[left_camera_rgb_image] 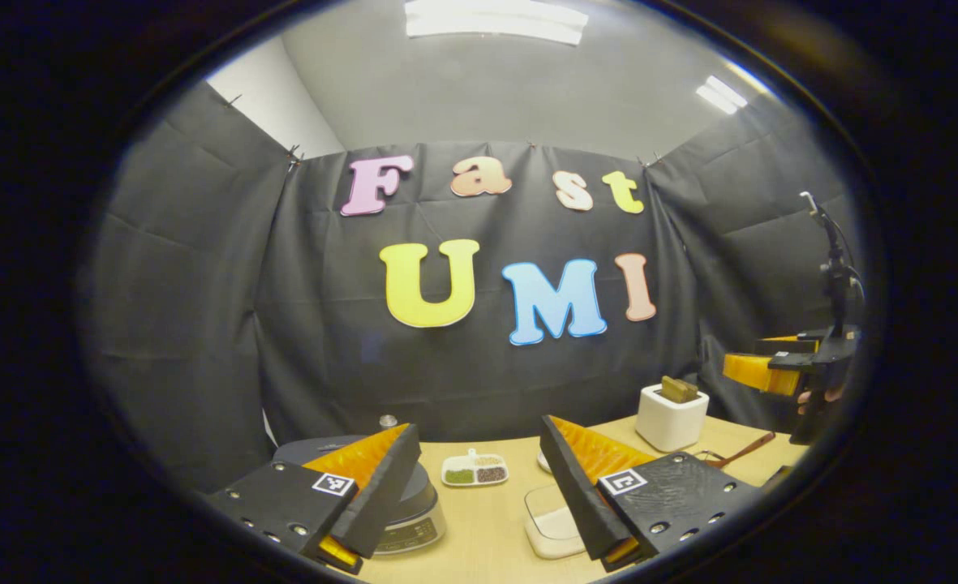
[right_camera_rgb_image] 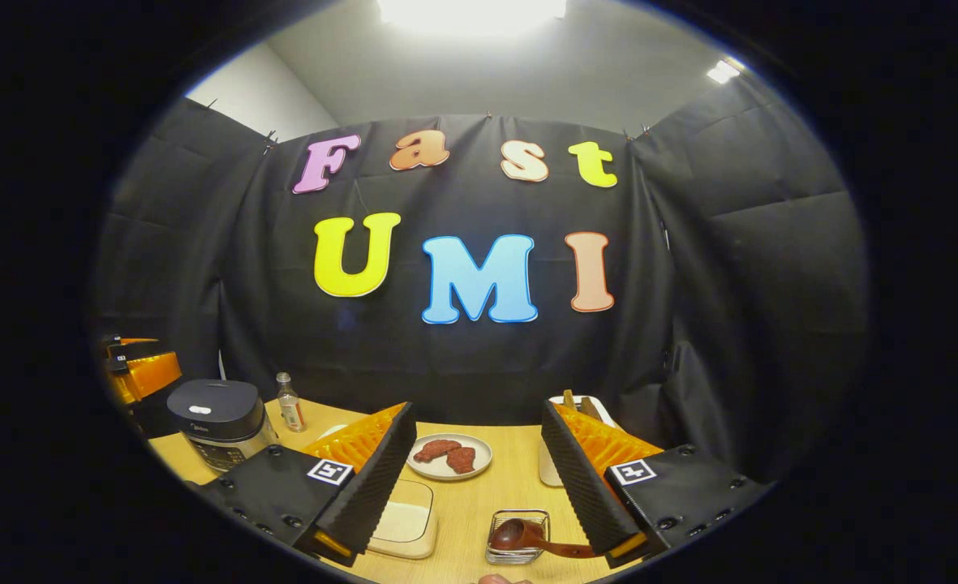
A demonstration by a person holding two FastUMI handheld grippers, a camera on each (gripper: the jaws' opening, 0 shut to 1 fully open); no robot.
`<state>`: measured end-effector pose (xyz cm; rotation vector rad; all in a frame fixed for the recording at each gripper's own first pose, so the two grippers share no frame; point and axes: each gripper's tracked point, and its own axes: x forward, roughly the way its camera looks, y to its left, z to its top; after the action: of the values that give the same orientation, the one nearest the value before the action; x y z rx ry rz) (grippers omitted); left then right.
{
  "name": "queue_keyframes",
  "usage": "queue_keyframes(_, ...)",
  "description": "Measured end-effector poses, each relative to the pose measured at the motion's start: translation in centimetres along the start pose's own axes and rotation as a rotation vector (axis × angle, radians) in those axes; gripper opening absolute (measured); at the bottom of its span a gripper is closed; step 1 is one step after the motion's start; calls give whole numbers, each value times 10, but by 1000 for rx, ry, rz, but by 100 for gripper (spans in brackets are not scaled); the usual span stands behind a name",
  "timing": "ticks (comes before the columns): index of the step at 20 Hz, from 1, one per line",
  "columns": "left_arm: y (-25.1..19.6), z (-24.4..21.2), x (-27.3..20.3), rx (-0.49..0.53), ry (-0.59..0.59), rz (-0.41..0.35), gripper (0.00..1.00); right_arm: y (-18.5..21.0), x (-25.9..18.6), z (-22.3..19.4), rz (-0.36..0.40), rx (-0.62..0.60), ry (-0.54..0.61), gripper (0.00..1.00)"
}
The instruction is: Close the left gripper, press the button to open the rice cooker; take a wooden spoon from the chopstick holder with the right hand, scoop a spoonful of rice and pour it into the rice cooker, then put the wooden spoon back into the chopstick holder.
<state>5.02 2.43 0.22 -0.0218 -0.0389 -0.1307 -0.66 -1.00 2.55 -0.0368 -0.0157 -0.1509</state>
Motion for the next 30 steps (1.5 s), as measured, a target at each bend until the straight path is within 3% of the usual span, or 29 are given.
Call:
queue_keyframes(7, 14, -12, 26, -18, 25, -22, 92, -3, 4, 7, -25, 19, -10, 99)
queue_keyframes(13, 61, -22, 38, -12, 61, 6, 92, 8, 13, 3, -14, -17, -4, 97)
queue_keyframes(16, 82, -36, 39, -50, 123, 13, 61, 10, 18, 1, -4, -21, -1, 99)
queue_keyframes(17, 84, -36, 40, -49, 125, 4, 61, 10, 20, 0, -2, -27, -1, 99)
queue_keyframes(21, 114, -47, 45, -32, 218, 34, 38, 9, 27, -2, 10, -33, 2, 97)
queue_keyframes(22, 122, -51, 46, -32, 248, 38, 15, 9, 28, -2, 14, -33, 4, 99)
queue_keyframes(24, 125, -55, 50, -32, 287, 30, 15, 6, 31, -5, 13, -34, 7, 97)
queue_keyframes(25, 137, -55, 50, -30, 306, 67, 15, 5, 31, -5, 11, -36, 8, 99)
queue_keyframes(26, 144, -60, 55, -22, 322, 76, 0, 4, 32, -6, 10, -35, 8, 99)
queue_keyframes(30, 145, -84, 61, -104, 408, 50, 1, -3, 31, -6, 5, -19, 0, 99)
